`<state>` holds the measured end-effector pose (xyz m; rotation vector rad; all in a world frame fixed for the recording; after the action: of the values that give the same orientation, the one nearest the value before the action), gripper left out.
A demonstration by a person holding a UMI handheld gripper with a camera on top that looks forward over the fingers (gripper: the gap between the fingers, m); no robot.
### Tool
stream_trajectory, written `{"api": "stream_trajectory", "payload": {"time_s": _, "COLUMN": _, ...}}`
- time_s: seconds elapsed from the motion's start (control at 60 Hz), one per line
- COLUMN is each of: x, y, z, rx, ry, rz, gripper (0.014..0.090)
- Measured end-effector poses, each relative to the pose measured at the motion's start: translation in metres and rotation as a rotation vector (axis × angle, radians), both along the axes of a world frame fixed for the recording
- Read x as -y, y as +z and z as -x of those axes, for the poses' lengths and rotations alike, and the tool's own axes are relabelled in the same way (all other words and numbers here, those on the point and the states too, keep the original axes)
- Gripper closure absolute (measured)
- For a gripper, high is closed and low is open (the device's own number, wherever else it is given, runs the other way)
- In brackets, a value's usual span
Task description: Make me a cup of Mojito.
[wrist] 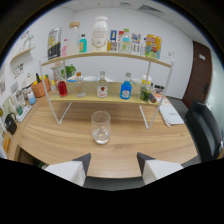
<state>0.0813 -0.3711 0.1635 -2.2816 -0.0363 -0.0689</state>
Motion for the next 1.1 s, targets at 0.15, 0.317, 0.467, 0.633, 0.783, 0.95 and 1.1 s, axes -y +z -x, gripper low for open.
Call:
{"api": "stream_trajectory", "payload": {"time_s": 0.15, "x": -0.02, "y": 0.01, "z": -0.042, "rx": -0.008, "ry": 0.027, "rz": -0.02, "gripper": 0.0185}}
{"api": "stream_trajectory", "payload": {"time_s": 0.317, "x": -0.069, "y": 0.023, "z": -0.086, "rx": -0.045, "ry": 0.028, "rz": -0.047, "gripper": 0.0184}}
{"api": "stream_trajectory", "payload": {"time_s": 0.467, "x": -0.122, "y": 0.03, "z": -0.111, "rx": -0.065, "ry": 0.022, "rz": -0.072, "gripper": 0.0205}}
{"api": "stream_trajectory", "payload": {"time_s": 0.633, "x": -0.171, "y": 0.031, "z": -0.12, "rx": -0.081, "ry": 0.023, "rz": -0.081, "gripper": 0.0225}}
{"api": "stream_trajectory", "payload": {"time_s": 0.783, "x": -0.201, "y": 0.022, "z": -0.126, "rx": -0.106, "ry": -0.001, "rz": -0.05, "gripper": 0.0346}}
{"api": "stream_trajectory", "payload": {"time_s": 0.95, "x": -0.213, "y": 0.006, "z": -0.13, "rx": -0.107, "ry": -0.018, "rz": 0.011, "gripper": 0.0596}}
{"api": "stream_trajectory", "payload": {"time_s": 1.1, "x": -0.215, "y": 0.002, "z": -0.13, "rx": -0.106, "ry": -0.011, "rz": 0.027, "gripper": 0.0796}}
